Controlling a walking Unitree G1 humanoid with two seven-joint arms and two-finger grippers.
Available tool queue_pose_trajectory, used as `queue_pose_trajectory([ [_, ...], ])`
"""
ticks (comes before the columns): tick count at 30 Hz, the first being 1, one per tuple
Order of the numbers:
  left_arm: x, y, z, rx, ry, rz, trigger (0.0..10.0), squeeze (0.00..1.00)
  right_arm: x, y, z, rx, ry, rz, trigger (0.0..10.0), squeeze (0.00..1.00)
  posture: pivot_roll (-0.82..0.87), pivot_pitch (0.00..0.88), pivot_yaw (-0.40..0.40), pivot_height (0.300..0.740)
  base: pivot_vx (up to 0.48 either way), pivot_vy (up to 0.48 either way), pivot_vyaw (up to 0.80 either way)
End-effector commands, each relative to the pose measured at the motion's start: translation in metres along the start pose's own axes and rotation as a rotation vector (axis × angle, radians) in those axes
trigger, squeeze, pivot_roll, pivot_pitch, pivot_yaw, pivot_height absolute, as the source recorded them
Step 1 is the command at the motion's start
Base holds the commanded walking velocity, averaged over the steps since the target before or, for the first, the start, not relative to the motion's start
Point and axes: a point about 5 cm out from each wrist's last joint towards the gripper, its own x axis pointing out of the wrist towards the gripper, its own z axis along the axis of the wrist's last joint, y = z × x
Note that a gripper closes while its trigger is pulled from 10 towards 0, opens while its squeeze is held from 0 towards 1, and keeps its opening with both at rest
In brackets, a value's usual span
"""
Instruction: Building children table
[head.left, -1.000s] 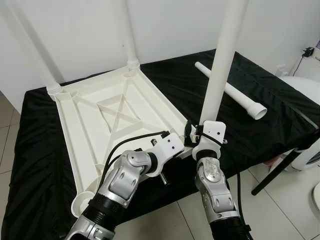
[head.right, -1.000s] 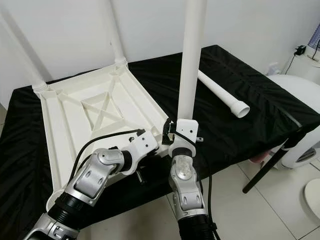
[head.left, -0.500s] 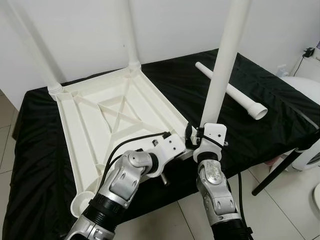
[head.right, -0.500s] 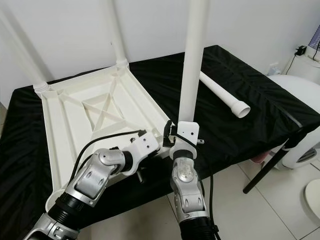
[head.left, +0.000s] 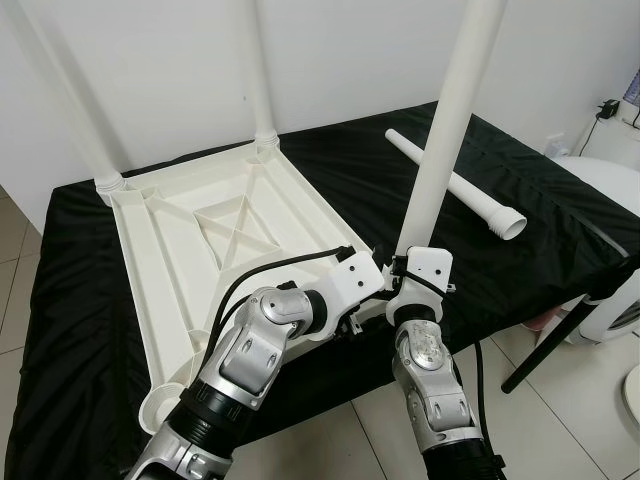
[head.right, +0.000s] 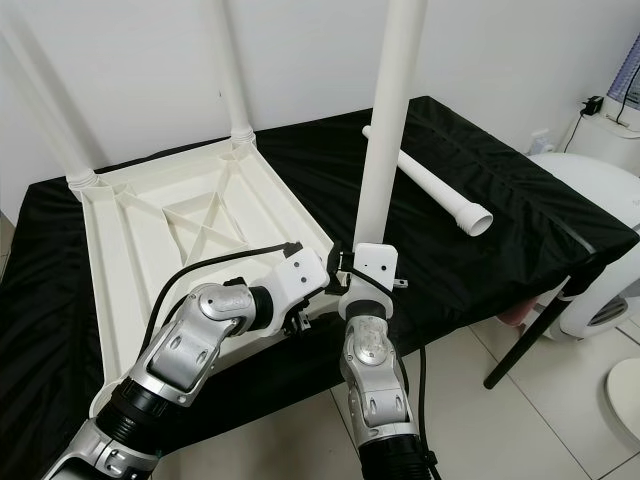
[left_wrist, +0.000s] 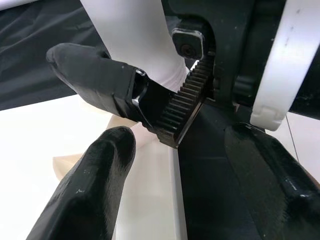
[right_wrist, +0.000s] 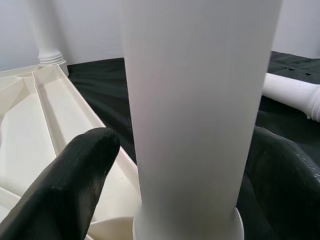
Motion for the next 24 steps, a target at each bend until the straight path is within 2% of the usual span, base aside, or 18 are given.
queue_pose_trajectory([
  [1, 0.000, 0.003, 0.001, 0.022, 0.009, 0.037, 10.0, 0.00, -0.001, 0.001, -0.004, 0.003, 0.016, 0.005, 10.0, 0.00, -0.09, 0.072, 0.101, 0.740, 0.000, 0.000, 0.00],
  [9, 0.003, 0.003, -0.003, 0.010, 0.035, 0.054, 10.0, 0.00, 0.004, -0.006, -0.001, -0.015, 0.003, 0.070, 10.0, 0.00, -0.10, 0.072, 0.105, 0.740, 0.000, 0.000, 0.00],
  [19, 0.003, 0.007, -0.012, 0.004, 0.066, 0.082, 10.0, 0.00, 0.001, -0.010, -0.001, -0.015, 0.002, 0.167, 10.0, 0.00, -0.11, 0.067, 0.100, 0.740, 0.000, 0.000, 0.00],
  [24, 0.008, 0.003, -0.013, -0.010, 0.072, 0.089, 10.0, 0.00, 0.003, -0.014, 0.001, -0.015, -0.003, 0.217, 10.0, 0.00, -0.12, 0.062, 0.100, 0.740, 0.000, 0.000, 0.00],
])
